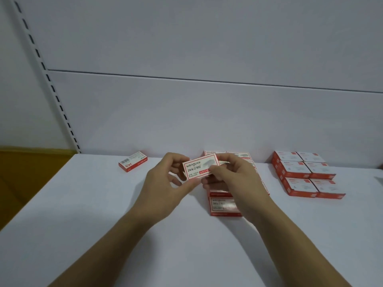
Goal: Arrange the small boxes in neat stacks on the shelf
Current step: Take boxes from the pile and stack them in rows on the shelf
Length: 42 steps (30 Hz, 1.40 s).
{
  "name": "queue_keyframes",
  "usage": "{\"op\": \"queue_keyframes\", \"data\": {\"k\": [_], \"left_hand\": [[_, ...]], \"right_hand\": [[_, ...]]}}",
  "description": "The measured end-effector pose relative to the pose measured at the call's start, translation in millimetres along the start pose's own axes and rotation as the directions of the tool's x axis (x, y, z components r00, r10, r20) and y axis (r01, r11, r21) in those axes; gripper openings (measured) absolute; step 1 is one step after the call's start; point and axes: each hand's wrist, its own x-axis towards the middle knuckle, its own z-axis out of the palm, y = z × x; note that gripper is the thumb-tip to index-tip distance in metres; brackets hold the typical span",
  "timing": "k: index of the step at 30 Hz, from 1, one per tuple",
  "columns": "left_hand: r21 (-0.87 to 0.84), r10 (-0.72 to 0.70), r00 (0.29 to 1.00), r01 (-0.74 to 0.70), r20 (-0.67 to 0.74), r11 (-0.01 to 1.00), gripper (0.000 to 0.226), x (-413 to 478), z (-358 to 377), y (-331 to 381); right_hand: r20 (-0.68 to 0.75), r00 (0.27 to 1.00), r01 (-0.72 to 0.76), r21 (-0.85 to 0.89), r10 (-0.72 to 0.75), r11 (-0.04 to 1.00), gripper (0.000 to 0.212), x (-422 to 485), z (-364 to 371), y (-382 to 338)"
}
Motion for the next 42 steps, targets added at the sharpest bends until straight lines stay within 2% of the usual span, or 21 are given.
{"op": "queue_keyframes", "data": {"k": [2, 4, 6, 9, 13, 18, 22, 26, 31, 36, 42], "left_hand": [[0.01, -0.005, 1.0, 0.005, 0.001, 1.0, 0.036, 0.1, 0.3, 0.3], [0.013, -0.003, 1.0, 0.003, 0.003, 1.0, 0.035, 0.5, -0.1, 0.6], [0.005, 0.006, 1.0, -0.006, -0.003, 1.0, 0.036, -0.1, 0.1, 2.0], [0.006, 0.021, 1.0, -0.021, -0.017, 1.0, 0.037, 0.2, 2.1, 3.1], [-0.006, 0.041, 0.999, -0.041, 0.008, 0.999, 0.04, -6.6, 6.0, 8.7], [0.047, 0.086, 0.993, -0.09, 0.084, 0.995, 0.04, -14.2, 19.8, 10.8], [0.152, 0.058, 0.982, -0.086, 0.182, 0.985, 0.046, -19.8, 30.8, 8.3], [0.285, 0.059, 0.957, -0.143, 0.285, 0.948, 0.056, -16.3, 23.3, 3.0], [0.37, 0.03, 0.93, -0.176, 0.367, 0.912, 0.044, -13.0, 20.5, -2.4], [0.43, 0.06, 0.902, -0.262, 0.428, 0.864, 0.034, -8.1, 21.1, -7.6], [0.414, 0.018, 0.903, -0.215, 0.429, 0.885, 0.027, -8.2, 24.2, -11.2]], "right_hand": [[0.012, 0.999, 0.05, -0.149, -0.049, 0.988, 0.038, -0.3, -3.9, -0.6], [0.058, 0.985, 0.169, -0.441, -0.16, 0.881, 0.046, 0.4, -8.1, 0.0], [0.099, 0.974, 0.222, -0.588, -0.204, 0.777, 0.055, 1.2, -9.9, 0.2], [0.14, 0.969, 0.243, -0.69, -0.204, 0.682, 0.063, 0.4, -10.0, -2.0], [0.222, 0.951, 0.3, -0.827, -0.214, 0.475, 0.052, -13.1, -13.0, -10.3], [0.224, 0.938, 0.311, -0.878, -0.263, 0.364, 0.057, -29.2, -35.5, 0.5], [0.19, 0.935, 0.291, -0.892, -0.298, 0.347, 0.054, -38.0, -50.5, 17.4], [0.201, 0.94, 0.298, -0.878, -0.275, 0.376, 0.055, -42.2, -62.4, 28.2], [0.195, 0.958, 0.261, -0.9, -0.213, 0.349, 0.055, -37.7, -66.3, 37.0], [0.148, 0.949, 0.247, -0.896, -0.277, 0.368, 0.042, -36.4, -57.6, 42.3], [0.119, 0.954, 0.221, -0.899, -0.274, 0.377, 0.036, -34.5, -57.0, 46.6]]}}
